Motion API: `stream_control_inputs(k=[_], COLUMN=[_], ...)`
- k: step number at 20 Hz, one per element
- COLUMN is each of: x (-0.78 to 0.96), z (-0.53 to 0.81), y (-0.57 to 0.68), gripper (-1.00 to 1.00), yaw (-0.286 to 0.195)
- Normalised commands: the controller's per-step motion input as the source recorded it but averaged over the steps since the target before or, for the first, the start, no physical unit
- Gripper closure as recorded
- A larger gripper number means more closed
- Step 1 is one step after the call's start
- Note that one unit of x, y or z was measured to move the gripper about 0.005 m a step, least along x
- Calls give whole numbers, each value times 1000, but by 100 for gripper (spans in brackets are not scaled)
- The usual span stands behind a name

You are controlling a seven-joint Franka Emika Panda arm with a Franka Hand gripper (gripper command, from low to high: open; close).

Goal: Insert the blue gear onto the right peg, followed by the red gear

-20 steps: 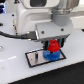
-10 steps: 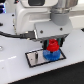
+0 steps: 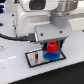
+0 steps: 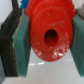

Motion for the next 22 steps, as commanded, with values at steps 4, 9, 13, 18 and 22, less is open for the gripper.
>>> stream_control_inputs(k=[4,9,13,18,22], x=[99,60,91,28,116], z=[374,-86,-150,-270,-9], y=[106,-77,-166,-191,-134], gripper=[100,100,100,100,100], yaw=[0,0,0,0,0])
